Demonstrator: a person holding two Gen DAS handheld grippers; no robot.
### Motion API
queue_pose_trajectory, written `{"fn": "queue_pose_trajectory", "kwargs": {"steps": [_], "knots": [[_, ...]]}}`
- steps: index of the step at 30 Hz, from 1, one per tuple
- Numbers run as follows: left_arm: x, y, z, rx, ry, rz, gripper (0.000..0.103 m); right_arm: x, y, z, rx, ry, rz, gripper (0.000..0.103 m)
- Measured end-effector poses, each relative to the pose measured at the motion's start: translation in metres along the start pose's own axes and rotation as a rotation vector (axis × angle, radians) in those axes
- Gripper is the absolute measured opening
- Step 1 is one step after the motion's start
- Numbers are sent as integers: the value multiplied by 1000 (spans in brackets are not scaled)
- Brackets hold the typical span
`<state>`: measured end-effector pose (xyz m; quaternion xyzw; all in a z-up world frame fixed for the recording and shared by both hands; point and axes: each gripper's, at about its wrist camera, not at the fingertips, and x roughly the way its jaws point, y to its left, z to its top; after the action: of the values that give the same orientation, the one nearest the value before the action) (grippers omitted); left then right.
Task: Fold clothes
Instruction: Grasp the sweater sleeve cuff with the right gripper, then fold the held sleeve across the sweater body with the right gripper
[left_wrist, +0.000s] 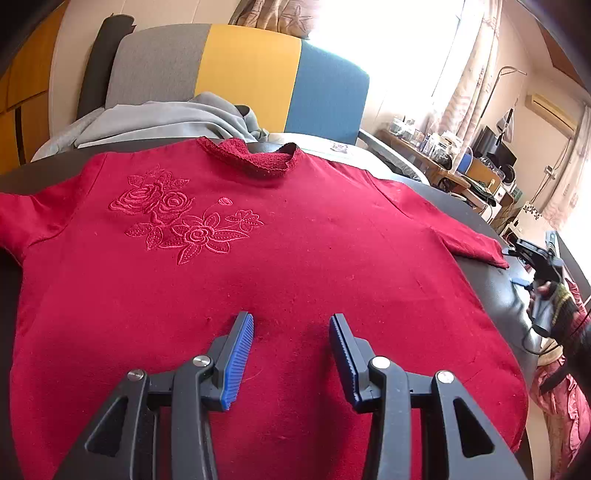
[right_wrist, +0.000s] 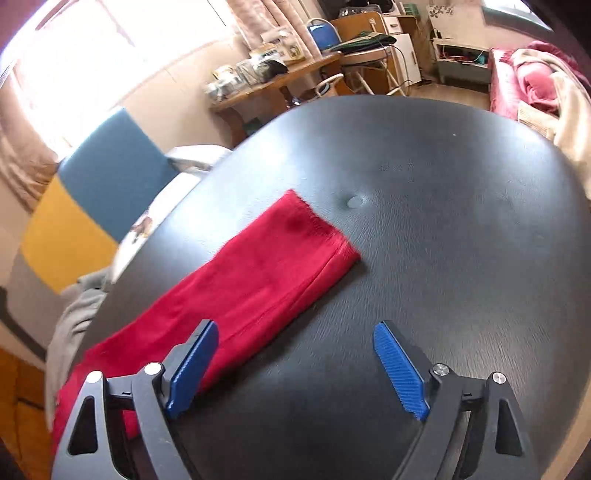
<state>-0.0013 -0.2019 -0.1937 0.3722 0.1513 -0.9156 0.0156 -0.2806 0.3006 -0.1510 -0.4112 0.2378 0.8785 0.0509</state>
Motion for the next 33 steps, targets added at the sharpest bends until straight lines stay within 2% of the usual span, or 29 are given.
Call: {"fn": "queue_pose_trajectory", "kwargs": {"steps": [3, 7, 8, 9, 10, 12, 16, 18, 20, 25, 28, 31, 33], "knots": [[-1, -1, -1, 3, -2, 3, 44, 15, 22, 7, -49, -43, -54, 88], [0, -2, -1, 5, -3, 4, 44, 30, 31, 17, -71, -64, -88, 87], [0, -1, -1, 5, -3, 3, 44, 33, 31, 20, -73, -65, -88, 81], [0, -1, -1, 5, -3, 2, 45, 35, 30, 22, -74, -63, -93, 65], [0, -1, -1, 5, -3, 2, 45, 37, 29, 25, -75, -61, -98, 55], [1, -1, -1, 6, -3, 1, 45, 43, 27, 29, -78, -49, -104, 20], [1, 0, -1, 4, -4, -4, 46, 40, 17, 33, -80, -18, -64, 10], [1, 0, -1, 3, -4, -6, 46, 34, 24, 34, -79, -28, -2, 10], [1, 1, -1, 2, -4, -8, 46, 27, 40, 33, -79, -36, 99, 10], [1, 2, 0, -3, -6, -16, 46, 3, 133, 3, -194, 13, 431, 10], [1, 5, 1, -13, -7, -27, 46, -14, 195, -33, -277, 58, 602, 10], [1, 6, 0, -21, -8, -33, 46, -30, 262, -90, -386, 139, 752, 10], [0, 6, 0, -28, -8, -39, 46, -36, 288, -124, -452, 184, 794, 10]]}}
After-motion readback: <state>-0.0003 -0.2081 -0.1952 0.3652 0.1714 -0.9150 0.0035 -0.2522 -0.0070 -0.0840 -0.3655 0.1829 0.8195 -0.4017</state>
